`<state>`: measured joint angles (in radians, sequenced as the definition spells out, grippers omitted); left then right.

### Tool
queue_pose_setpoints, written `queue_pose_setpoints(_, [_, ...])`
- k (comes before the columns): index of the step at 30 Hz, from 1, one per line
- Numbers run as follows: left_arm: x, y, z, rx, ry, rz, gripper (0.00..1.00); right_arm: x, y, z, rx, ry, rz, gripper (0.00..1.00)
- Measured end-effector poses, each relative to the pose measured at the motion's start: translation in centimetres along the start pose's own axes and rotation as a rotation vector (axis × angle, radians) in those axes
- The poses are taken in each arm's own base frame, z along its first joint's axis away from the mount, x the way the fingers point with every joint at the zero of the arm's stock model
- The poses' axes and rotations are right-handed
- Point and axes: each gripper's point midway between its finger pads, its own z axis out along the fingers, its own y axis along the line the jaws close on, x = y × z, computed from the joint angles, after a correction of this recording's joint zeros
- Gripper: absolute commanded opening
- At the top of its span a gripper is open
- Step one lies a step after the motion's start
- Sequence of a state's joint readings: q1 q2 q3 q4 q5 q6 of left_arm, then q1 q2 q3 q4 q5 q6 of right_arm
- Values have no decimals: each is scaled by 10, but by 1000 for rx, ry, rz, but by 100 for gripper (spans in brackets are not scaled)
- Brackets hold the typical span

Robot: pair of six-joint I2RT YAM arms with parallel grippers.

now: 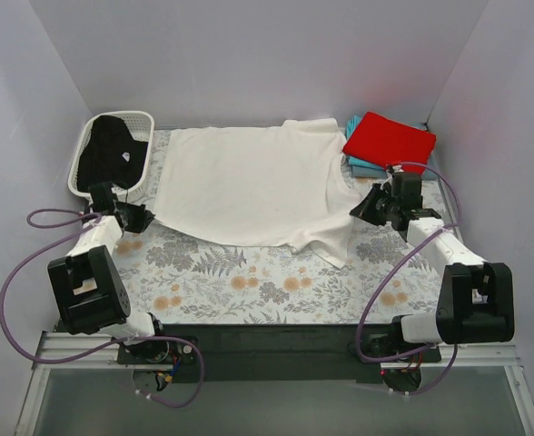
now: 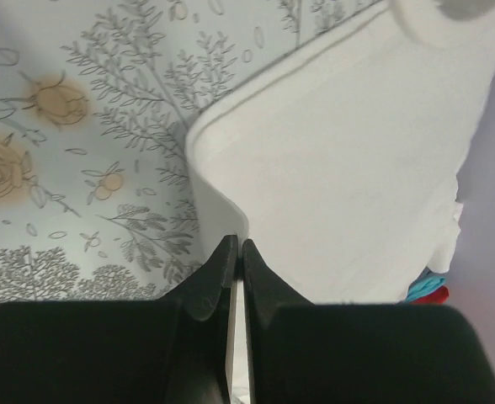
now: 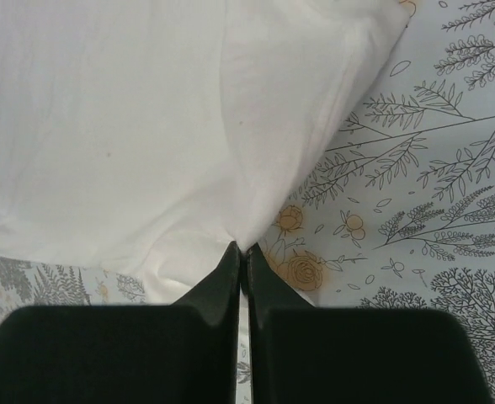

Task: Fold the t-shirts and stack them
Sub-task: Flatten the tshirt out

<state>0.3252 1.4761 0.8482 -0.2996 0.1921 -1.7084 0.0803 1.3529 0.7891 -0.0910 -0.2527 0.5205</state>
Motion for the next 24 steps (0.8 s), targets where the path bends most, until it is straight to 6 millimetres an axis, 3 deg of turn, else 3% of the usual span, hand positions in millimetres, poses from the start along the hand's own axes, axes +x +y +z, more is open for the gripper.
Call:
queue_pose_setpoints(3, [3,15,0,-39,-7,4,0,8,-9,4,27,21,9,1])
queue_pose_setpoints(10, [1,28,-14,-73,-53,20,0,39,-37,5,121,87,41,1])
queue_pose_setpoints(15, [-3,39,-26,-118,-89,20,0,68,-54,-14,171,110,66,1])
queue_pose_setpoints(24, [-5,70,-32,-201,-90,15,0,93,-65,-39,208,81,110,1])
